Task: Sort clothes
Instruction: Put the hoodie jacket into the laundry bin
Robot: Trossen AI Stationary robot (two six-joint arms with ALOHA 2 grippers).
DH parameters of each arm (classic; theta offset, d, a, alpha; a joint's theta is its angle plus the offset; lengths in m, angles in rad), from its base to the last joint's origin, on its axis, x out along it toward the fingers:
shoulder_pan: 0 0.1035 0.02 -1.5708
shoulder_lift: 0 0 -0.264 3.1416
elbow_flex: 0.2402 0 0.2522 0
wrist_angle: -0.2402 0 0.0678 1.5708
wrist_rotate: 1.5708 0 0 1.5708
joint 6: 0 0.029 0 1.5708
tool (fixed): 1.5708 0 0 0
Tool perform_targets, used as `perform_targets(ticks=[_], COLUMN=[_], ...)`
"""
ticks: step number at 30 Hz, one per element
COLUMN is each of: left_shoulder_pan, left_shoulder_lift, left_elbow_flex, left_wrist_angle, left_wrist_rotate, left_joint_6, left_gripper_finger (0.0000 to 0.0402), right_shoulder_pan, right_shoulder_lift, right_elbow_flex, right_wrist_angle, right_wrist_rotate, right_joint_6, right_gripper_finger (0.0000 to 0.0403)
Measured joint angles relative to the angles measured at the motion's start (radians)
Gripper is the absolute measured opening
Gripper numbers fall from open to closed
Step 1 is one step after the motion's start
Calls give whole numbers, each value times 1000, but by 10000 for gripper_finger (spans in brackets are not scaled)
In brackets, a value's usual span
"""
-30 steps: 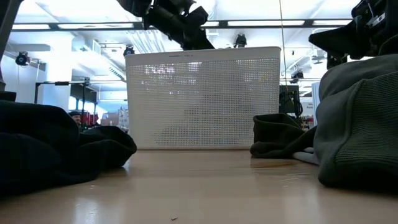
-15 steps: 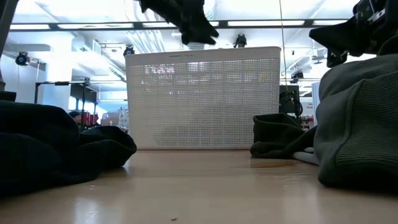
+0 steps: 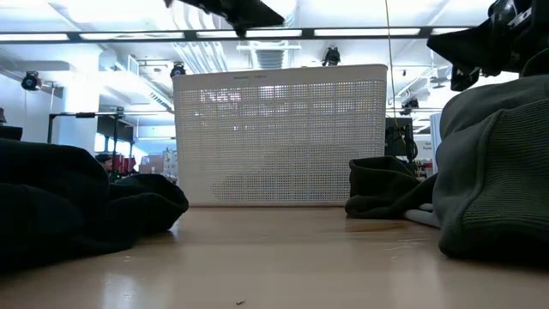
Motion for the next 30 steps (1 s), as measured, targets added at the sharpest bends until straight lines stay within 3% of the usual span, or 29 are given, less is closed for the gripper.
perform_targets(ticks=[6,17,22,30], left_shoulder_pan=[-34,-83,-82,-82], left_shoulder_lift=[-218,-546,-651,-716], left_elbow_flex=[-259,-539,-667,-828], left_wrist_angle=[255,285,353,568], left_wrist_rotate=[-7,-139,-139,-137], left_joint_6=[-60,-82,-84,-58], left_gripper_finger=[3,0,0,0], right_shoulder_pan=[0,0,0,64], right_shoulder_lift=[31,345,506,757], right_elbow_flex=[44,260,494,887], right_wrist_angle=[-7,-48,-313,-826], right_wrist_rotate=[0,-10,-59,-66], right_joint_6=[2,-18,12,135], right_gripper_finger=[0,0,0,15])
